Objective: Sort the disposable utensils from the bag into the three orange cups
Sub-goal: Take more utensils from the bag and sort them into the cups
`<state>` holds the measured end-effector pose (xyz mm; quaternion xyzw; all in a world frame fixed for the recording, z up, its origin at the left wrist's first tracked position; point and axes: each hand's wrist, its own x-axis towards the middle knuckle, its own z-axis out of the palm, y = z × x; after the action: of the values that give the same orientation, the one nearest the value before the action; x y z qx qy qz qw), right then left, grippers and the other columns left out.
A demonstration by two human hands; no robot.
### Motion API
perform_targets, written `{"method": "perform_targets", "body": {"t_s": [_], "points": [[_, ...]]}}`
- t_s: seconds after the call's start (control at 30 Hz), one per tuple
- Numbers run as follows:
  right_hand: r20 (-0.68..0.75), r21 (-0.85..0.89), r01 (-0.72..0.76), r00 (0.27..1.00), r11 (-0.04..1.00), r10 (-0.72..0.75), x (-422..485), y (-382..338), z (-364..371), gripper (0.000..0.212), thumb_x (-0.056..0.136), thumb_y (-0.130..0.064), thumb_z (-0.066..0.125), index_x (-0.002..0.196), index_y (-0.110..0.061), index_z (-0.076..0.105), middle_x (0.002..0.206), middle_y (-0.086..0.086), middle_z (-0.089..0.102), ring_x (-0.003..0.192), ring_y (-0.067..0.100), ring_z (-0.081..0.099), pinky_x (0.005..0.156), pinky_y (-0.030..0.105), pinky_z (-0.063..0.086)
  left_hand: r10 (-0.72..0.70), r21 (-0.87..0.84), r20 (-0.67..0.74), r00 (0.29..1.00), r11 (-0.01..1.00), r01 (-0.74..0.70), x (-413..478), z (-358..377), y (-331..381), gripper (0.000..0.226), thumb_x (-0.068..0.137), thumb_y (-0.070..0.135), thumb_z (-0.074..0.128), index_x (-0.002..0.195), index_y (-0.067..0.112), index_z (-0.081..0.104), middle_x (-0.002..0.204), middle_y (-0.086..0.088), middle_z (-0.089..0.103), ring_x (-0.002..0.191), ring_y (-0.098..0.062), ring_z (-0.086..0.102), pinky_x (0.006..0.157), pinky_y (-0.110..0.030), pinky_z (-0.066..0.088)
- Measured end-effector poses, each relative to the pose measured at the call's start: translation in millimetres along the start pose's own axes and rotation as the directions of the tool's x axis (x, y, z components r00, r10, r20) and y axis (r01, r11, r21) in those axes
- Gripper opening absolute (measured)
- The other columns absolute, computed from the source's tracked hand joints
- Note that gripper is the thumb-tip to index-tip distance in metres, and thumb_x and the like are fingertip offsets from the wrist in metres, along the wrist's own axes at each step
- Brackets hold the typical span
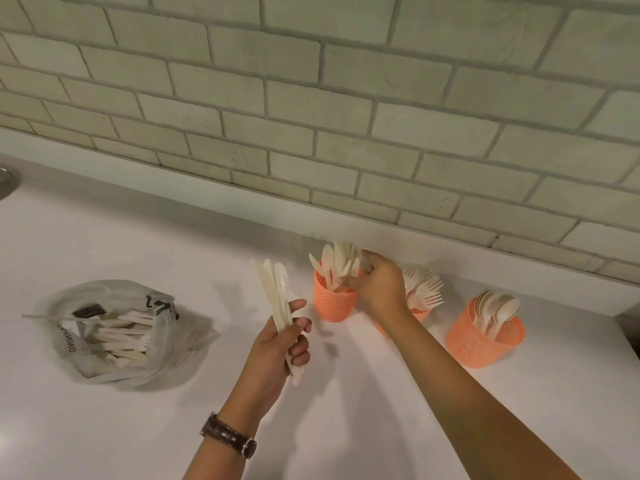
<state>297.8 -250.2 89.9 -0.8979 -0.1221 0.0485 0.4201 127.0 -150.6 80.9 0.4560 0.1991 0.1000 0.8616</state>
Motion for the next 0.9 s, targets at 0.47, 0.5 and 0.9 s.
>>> {"method": "perform_targets", "body": {"t_s": [0.47,0.5,0.9], "points": [[0.092,0.542,-0.024,0.995,0.840,-0.031,-141,-2,-35,0.015,0.074,-0.011,0.077,0.063,-0.017,0.068,0.061,0.015,0.064,0.050,0.015,0.062,0.054,0.024,0.052,-0.099,0.064,0.171,0.980,0.994,0.090,-13,35,-23,0.045,0.092,0.019,0.026,0.119,0.014,0.061,0.081,-0.014,0.052,0.062,-0.021,0.040,0.053,-0.026,0.036],[0.094,0.560,-0.046,0.996,0.827,-0.008,-144,-2,-33,0.014,0.073,-0.010,0.077,0.065,-0.016,0.068,0.057,0.013,0.063,0.045,0.015,0.062,0.050,0.023,0.051,-0.093,0.165,0.150,0.984,0.984,0.068,-15,39,-27,0.043,0.095,0.019,0.025,0.117,0.019,0.062,0.086,-0.015,0.056,0.071,-0.023,0.043,0.057,-0.027,0.037],[0.186,0.604,-0.264,0.964,0.752,0.190,-131,1,-37,0.004,0.079,-0.005,0.070,0.082,-0.003,0.072,0.072,0.015,0.070,0.051,0.018,0.064,0.053,0.032,0.059,0.079,0.533,0.138,0.987,0.834,-0.141,-24,40,-28,0.029,0.099,0.016,0.037,0.113,0.027,0.059,0.099,0.005,0.068,0.078,-0.001,0.063,0.065,-0.011,0.047]]}}
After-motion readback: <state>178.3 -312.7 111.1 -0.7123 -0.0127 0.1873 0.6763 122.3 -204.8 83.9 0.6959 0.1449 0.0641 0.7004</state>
